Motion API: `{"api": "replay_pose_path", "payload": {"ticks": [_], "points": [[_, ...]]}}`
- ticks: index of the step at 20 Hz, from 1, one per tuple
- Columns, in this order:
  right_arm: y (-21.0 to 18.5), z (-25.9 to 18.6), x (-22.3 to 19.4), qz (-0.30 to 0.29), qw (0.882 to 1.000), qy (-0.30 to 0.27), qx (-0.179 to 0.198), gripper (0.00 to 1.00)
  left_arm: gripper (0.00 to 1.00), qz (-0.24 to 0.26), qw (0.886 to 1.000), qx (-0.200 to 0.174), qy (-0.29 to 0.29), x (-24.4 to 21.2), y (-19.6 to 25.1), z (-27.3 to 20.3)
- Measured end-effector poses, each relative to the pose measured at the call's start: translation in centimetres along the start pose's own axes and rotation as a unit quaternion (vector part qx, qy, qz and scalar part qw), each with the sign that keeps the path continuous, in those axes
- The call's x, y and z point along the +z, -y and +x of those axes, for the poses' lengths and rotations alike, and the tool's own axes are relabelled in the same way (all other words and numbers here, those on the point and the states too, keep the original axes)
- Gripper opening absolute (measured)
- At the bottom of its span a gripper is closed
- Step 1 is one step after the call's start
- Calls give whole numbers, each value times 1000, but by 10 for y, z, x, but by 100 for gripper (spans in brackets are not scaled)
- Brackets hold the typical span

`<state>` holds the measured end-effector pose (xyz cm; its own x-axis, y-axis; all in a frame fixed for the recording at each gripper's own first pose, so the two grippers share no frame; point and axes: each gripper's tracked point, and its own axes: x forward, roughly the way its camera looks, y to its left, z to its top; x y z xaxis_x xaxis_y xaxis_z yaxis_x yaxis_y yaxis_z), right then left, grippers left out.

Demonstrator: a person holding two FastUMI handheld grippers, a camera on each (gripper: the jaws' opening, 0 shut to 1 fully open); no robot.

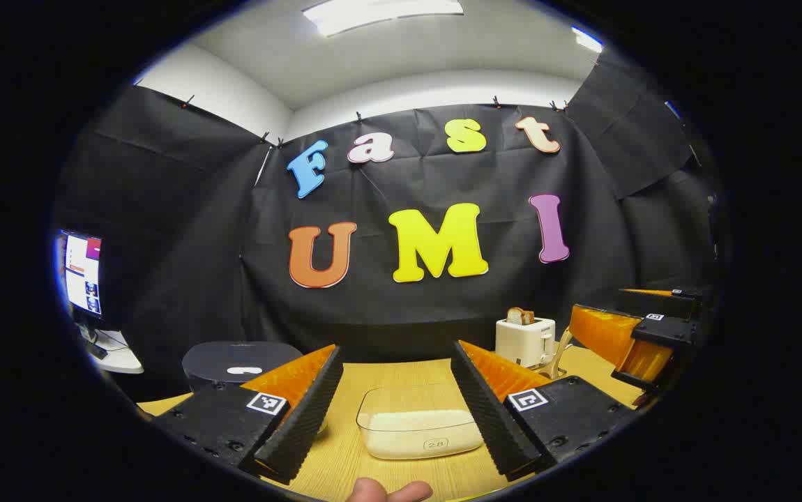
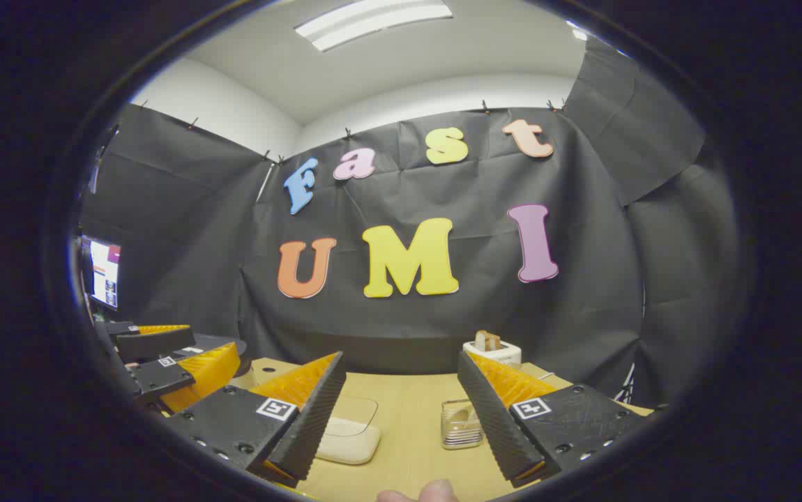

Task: Close the left gripper, press the button to open the rice cooker; take a wooden spoon from the chopstick holder with the right hand, scoop a spoonful of rice and pour it into the rice cooker, then put the wooden spoon back into the chopstick holder.

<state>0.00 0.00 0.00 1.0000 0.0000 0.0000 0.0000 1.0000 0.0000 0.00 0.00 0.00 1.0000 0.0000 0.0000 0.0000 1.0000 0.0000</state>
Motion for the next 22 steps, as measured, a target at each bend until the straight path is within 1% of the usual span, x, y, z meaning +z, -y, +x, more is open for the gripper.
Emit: {"api": "replay_pose_path", "payload": {"ticks": [8,10,15,16,17,18,20,22], "points": [[4,3,-5,-1,1000,-1,-5,95,99,5,1000,13,-14,-8,-7,4],[4,3,-6,-3,1000,1,-4,95,99,8,1000,22,-15,-9,-12,3],[3,4,-10,-1,1000,-2,-4,95,99,7,999,23,-21,-11,-11,4],[4,6,-10,-1,1000,-2,-5,92,99,6,999,25,-23,-13,-13,4],[4,6,-10,-2,1000,-2,-5,92,99,4,999,29,-24,-13,-16,5],[5,5,-11,-3,1000,-3,-5,95,99,0,999,35,-25,-13,-18,6],[6,5,-11,-5,1000,-3,-5,95,99,-7,999,43,-29,-14,-21,4],[7,6,-10,-4,1000,-5,-6,95,99,-3,998,47,-32,-15,-20,5]]}}
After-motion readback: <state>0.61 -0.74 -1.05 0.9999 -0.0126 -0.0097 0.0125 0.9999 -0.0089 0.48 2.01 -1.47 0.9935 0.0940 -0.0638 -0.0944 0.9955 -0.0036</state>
